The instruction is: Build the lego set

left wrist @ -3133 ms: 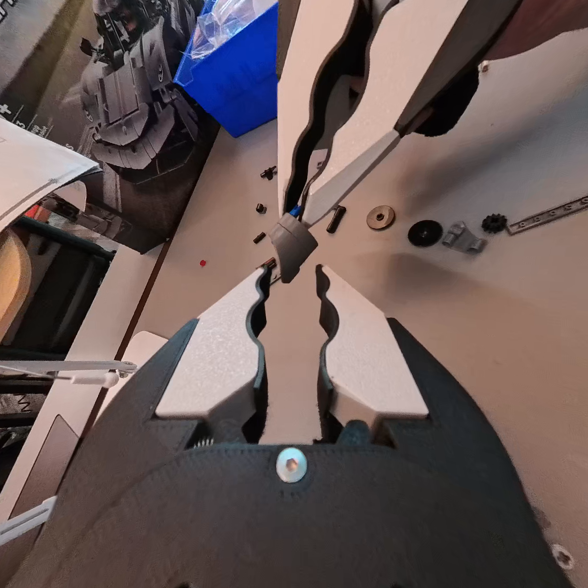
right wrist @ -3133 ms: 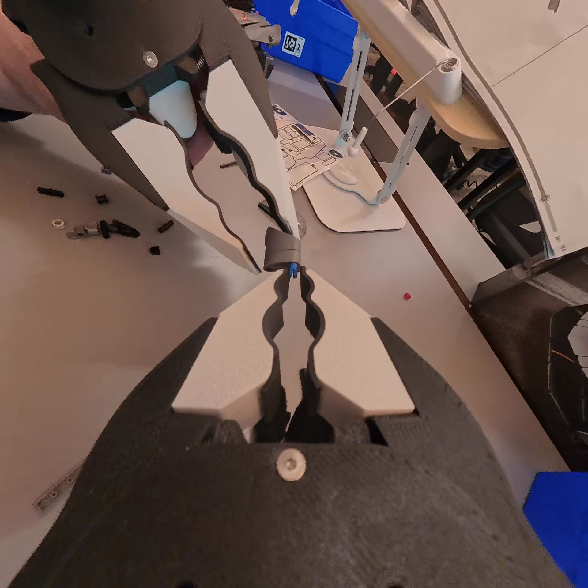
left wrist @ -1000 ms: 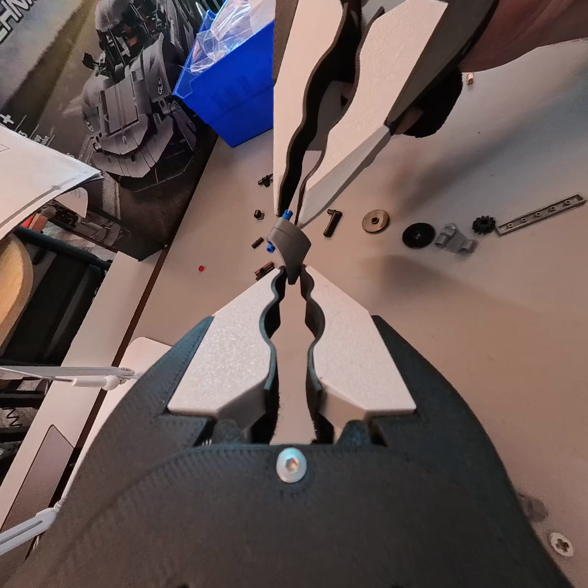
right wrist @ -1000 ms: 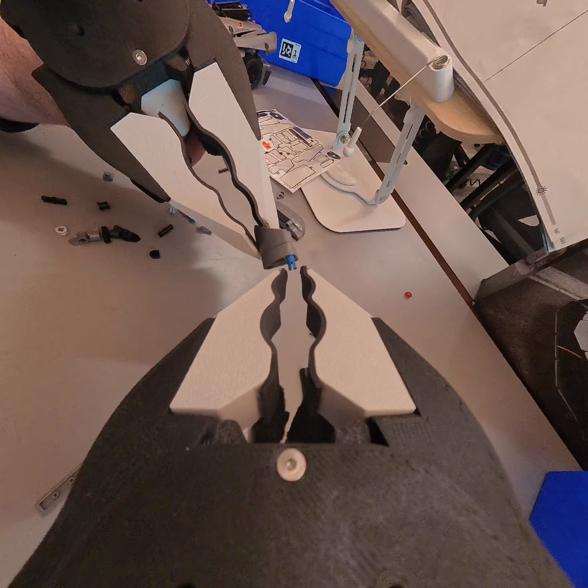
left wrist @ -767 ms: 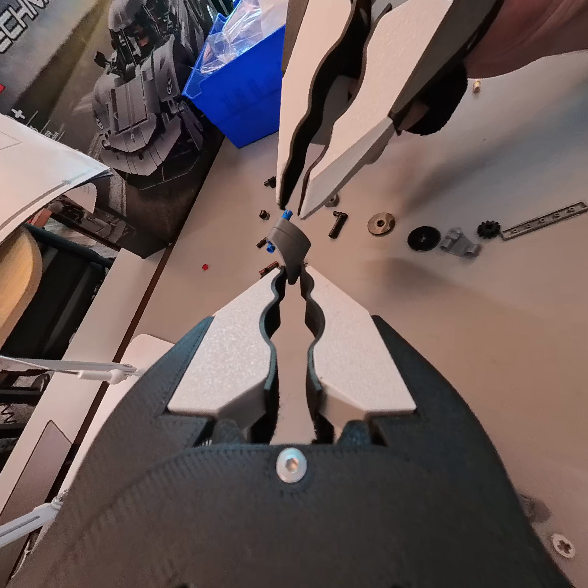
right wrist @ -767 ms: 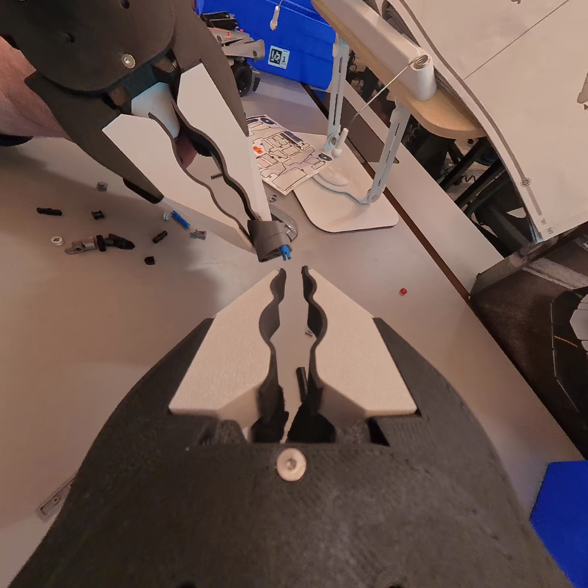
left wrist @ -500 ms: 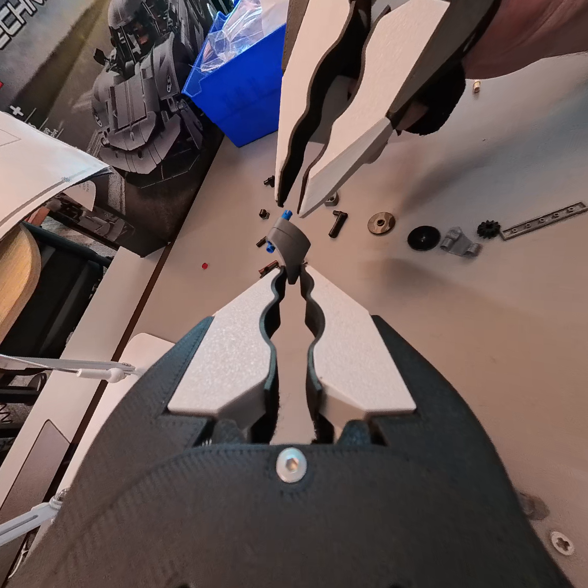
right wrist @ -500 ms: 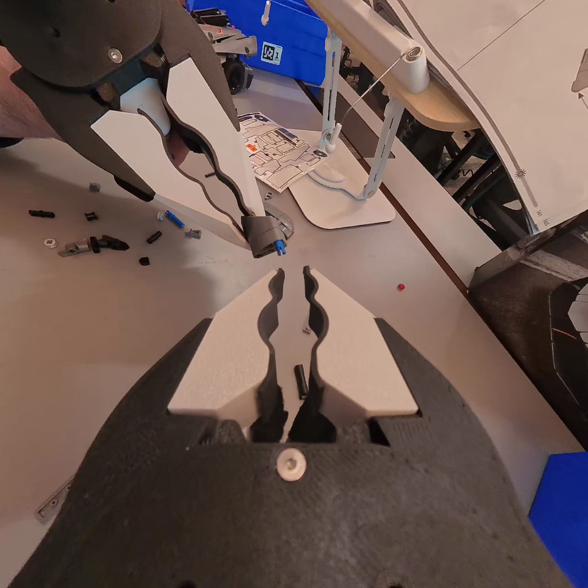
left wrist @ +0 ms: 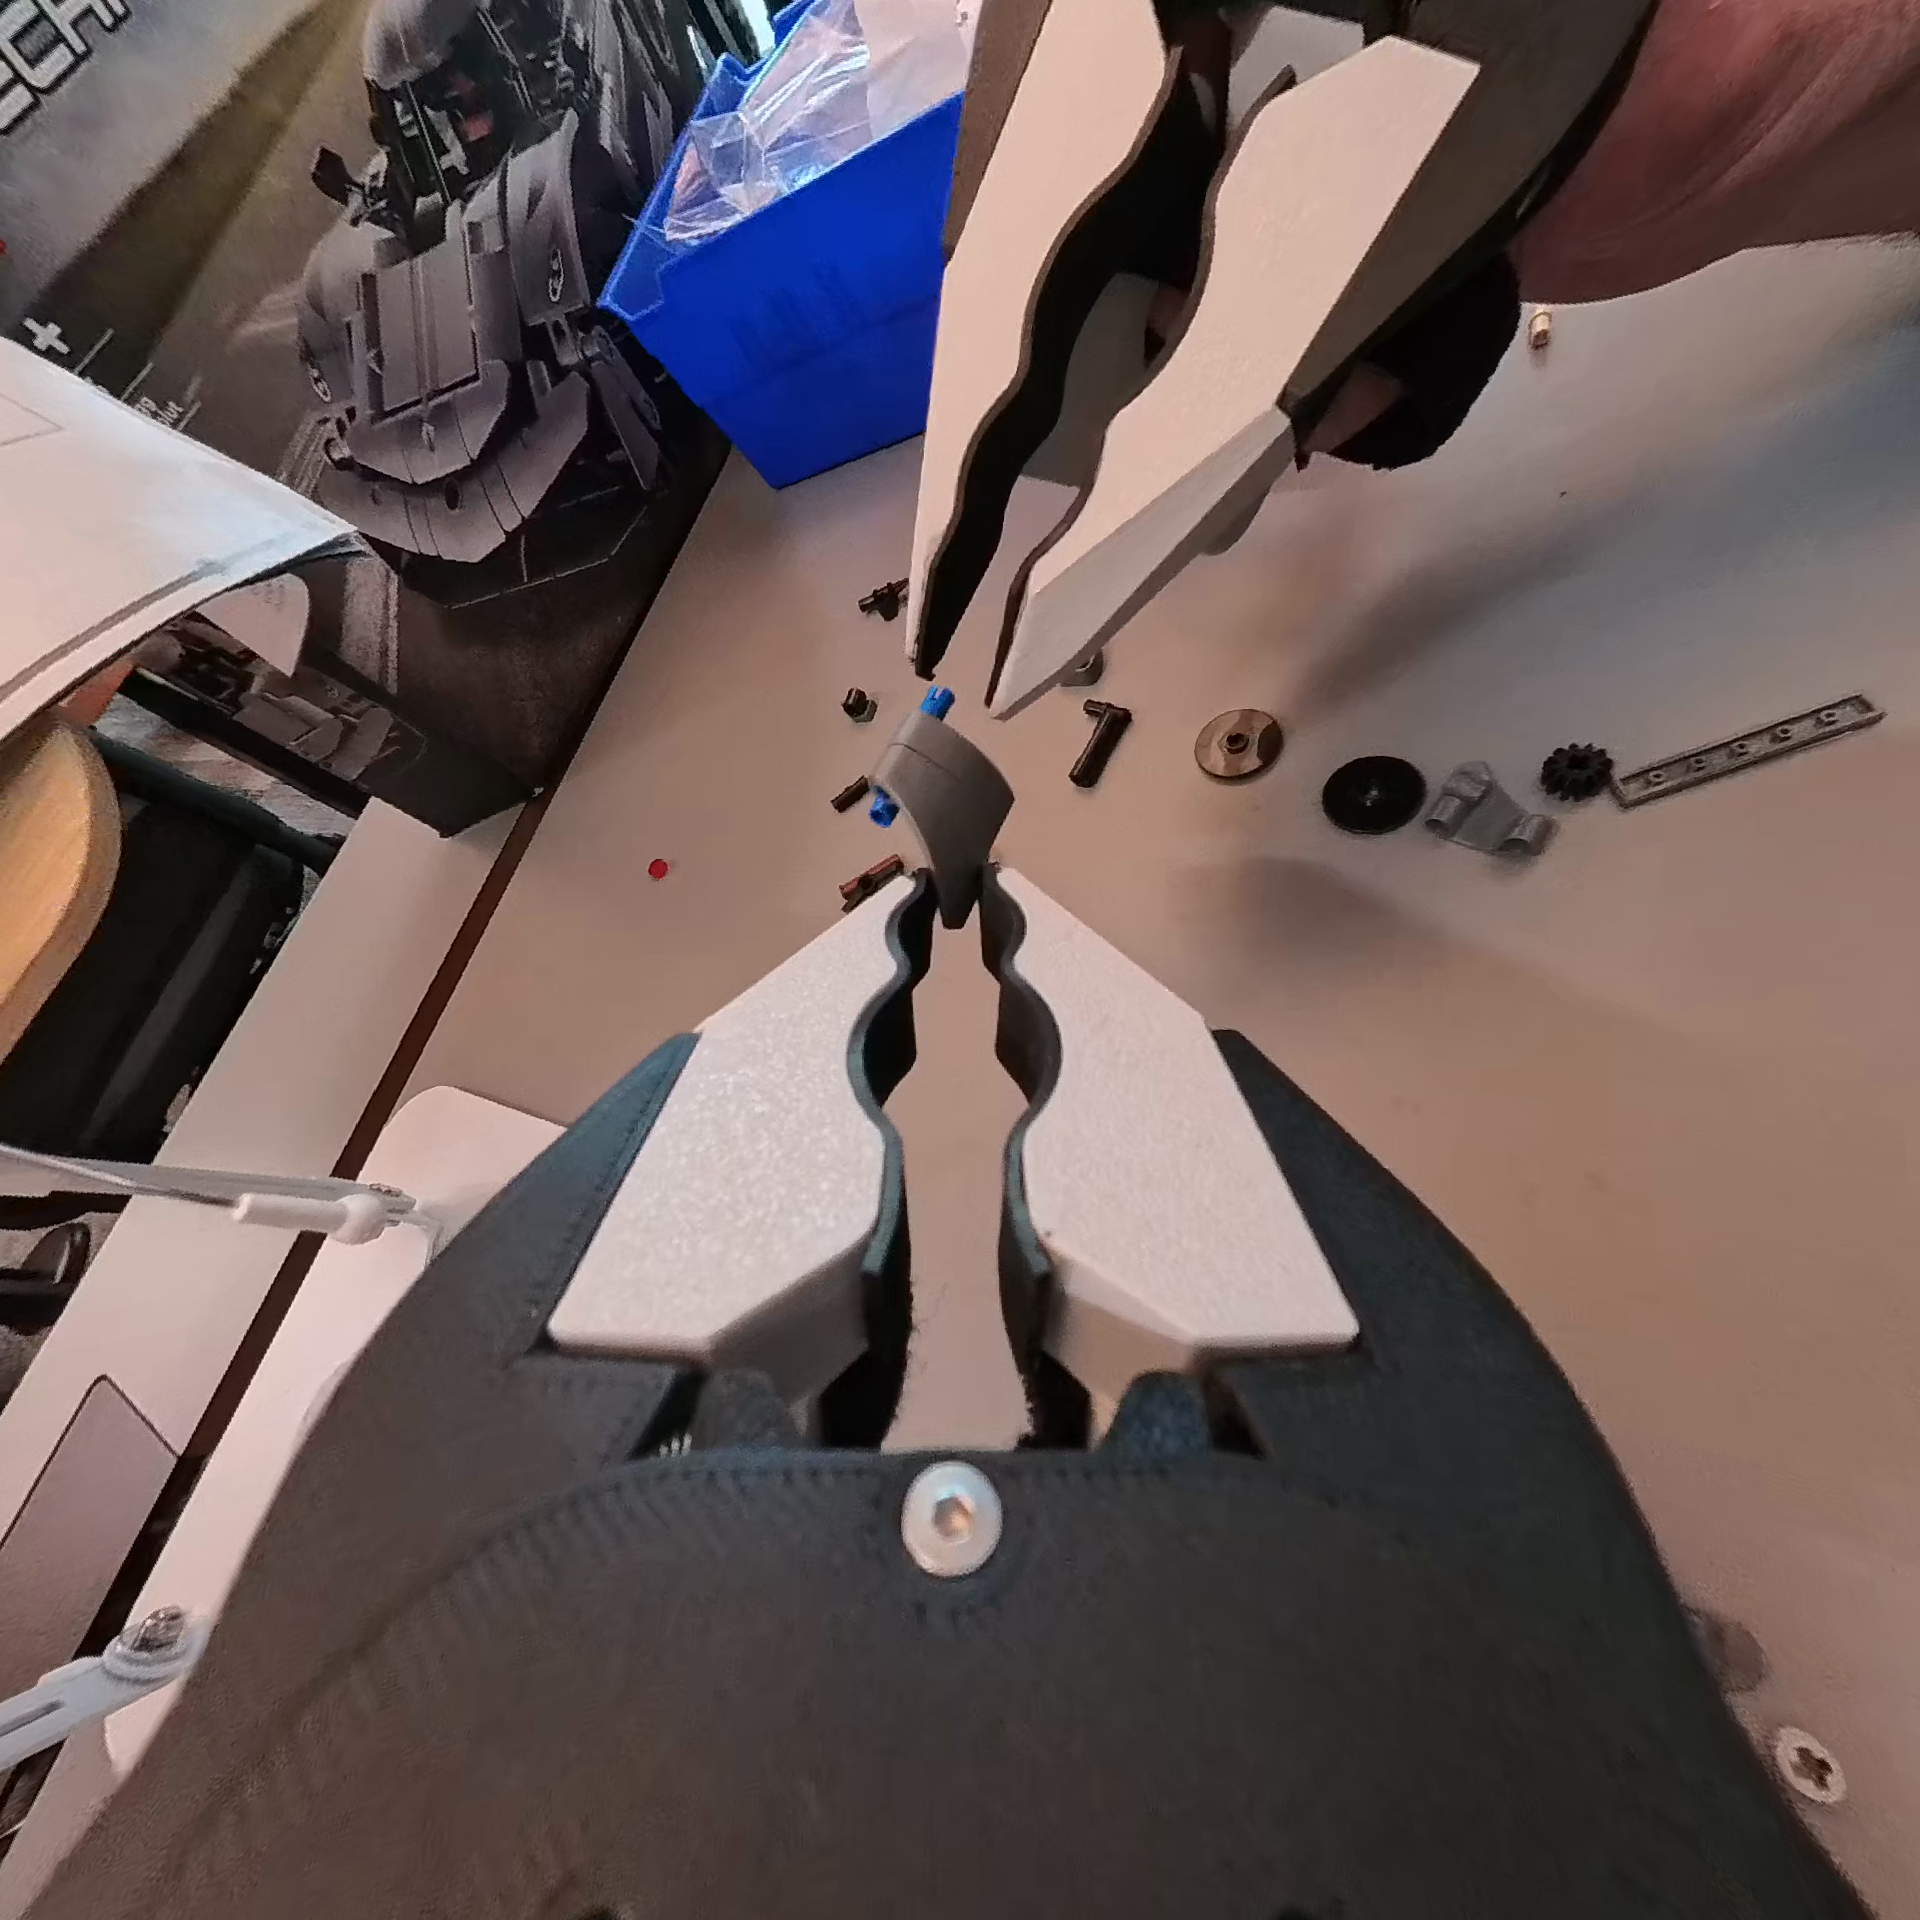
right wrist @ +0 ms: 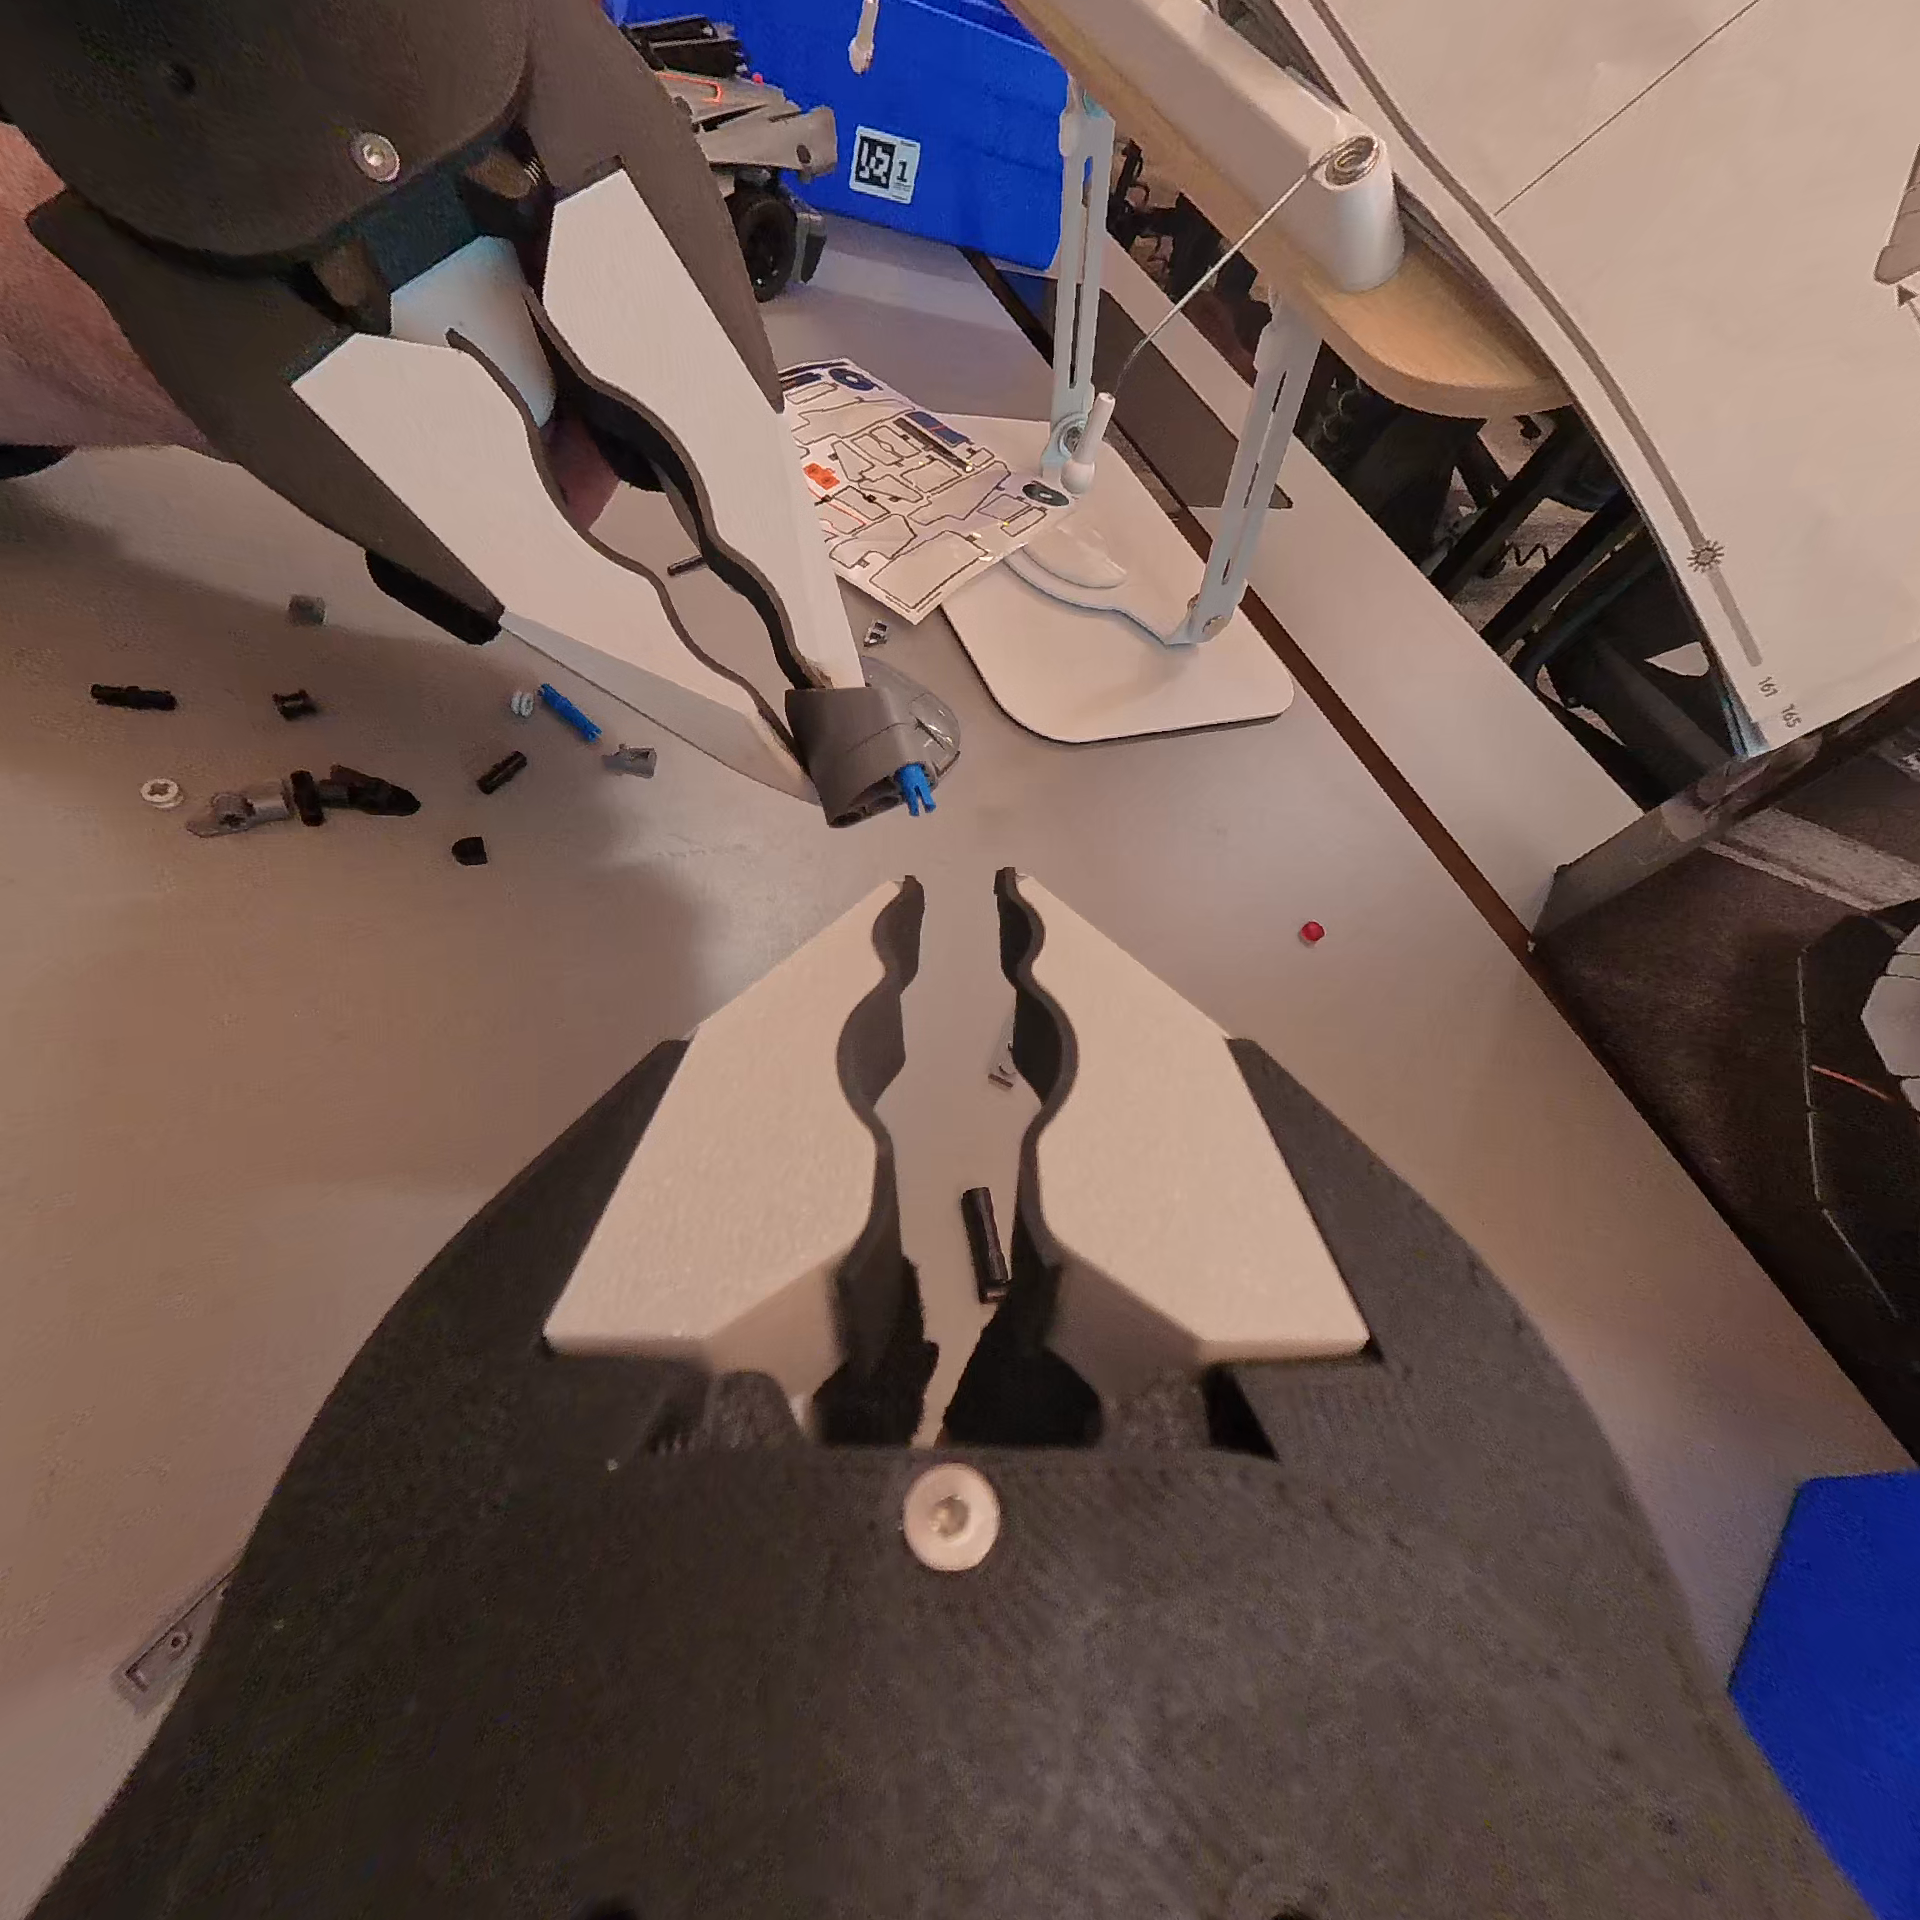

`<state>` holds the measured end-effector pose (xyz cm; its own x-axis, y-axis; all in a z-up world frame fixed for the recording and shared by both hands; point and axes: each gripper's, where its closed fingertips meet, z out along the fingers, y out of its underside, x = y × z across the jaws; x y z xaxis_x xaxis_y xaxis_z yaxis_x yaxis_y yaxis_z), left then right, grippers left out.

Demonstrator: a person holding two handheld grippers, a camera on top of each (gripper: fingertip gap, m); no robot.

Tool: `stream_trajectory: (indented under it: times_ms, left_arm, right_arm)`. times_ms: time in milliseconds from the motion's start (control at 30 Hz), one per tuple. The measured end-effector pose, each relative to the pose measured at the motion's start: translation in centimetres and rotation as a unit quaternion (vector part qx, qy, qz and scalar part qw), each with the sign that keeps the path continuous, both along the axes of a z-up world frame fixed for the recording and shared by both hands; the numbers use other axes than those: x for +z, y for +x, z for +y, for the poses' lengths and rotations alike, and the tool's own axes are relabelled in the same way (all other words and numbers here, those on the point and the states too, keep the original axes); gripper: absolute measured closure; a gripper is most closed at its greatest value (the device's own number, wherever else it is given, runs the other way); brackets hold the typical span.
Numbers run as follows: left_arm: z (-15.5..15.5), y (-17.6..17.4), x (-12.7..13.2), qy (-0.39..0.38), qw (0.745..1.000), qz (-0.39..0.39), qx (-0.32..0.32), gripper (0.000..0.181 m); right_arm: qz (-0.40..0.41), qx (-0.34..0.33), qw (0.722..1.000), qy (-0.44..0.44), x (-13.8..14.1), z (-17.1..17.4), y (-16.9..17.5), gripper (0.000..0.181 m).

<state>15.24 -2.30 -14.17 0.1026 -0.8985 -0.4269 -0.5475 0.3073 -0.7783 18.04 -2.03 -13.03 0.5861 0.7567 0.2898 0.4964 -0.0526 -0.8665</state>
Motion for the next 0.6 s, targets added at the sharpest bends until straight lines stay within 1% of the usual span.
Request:
stream_trajectory:
  times_ms: [100, 233, 367, 467, 600]
  left_arm:
    - [0.0, 0.0, 0.1, -0.01, 1.0, -0.007, -0.002, 0.175]
    - [-0.1, -0.1, 0.6, -0.042, 0.999, -0.03, -0.007, 0.175]
    - [-0.5, -0.2, 1.4, -0.089, 0.994, -0.064, -0.026, 0.175]
    - [-0.9, -0.3, 2.5, -0.14, 0.983, -0.105, -0.049, 0.175]
    - [-1.5, -0.9, 4.2, -0.203, 0.963, -0.158, -0.085, 0.176]
  right_arm:
    - [0.0, -0.001, 1.0, 0.001, 0.0, 0.0, 0.0, 0.167]
    - [0.001, -0.002, 1.0, 0.001, 0.1, 0.1, 0.1, 0.167]
    - [0.001, -0.003, 1.0, 0.002, 0.1, 0.1, 0.1, 0.167]
    - [0.001, -0.004, 1.0, 0.001, 0.1, 0.1, 0.1, 0.167]
    - [0.002, -0.005, 1.0, 0.002, 0.2, 0.1, 0.2, 0.167]
